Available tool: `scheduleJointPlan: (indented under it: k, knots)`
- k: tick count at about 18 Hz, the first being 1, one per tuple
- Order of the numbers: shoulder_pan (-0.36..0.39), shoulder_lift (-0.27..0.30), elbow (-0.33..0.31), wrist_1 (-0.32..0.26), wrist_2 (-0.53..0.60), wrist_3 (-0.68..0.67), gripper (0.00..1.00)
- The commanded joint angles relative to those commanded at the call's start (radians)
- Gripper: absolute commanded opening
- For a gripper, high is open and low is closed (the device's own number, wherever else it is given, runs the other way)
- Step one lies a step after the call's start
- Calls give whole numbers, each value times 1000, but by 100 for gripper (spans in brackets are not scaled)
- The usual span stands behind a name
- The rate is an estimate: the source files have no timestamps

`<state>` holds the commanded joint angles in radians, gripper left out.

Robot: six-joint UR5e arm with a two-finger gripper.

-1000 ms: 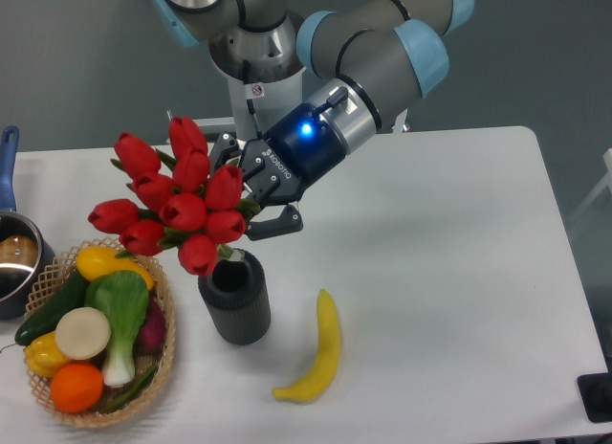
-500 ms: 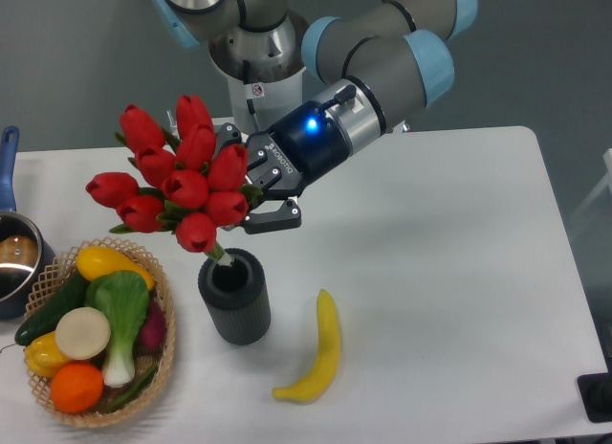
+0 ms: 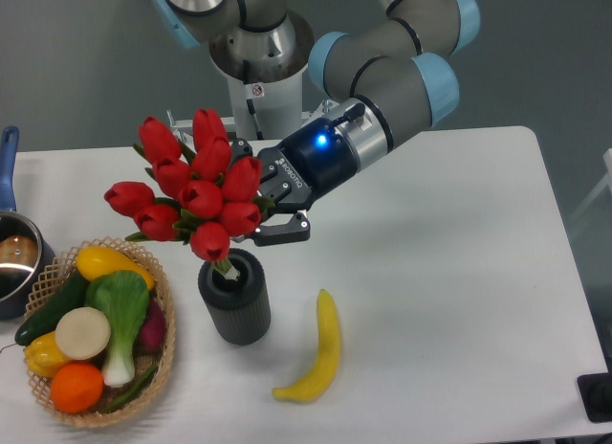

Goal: Insert the flowers into the vase
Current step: 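Position the tulip stems above the vase opening, then lower the tulip stems down into the black vase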

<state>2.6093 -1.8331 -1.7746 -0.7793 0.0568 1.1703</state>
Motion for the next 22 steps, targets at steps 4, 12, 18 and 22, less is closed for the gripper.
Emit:
scheduleJointPlan:
  k: [4,12,18,22]
  knots:
    - [-1,2,-32,0,-8,25,32]
    - [-5,2,-55,0,-14,29,32]
    - [2,-11,-69,-2,-14,52,32]
    - [6,-38,-72,0,-11,64,32]
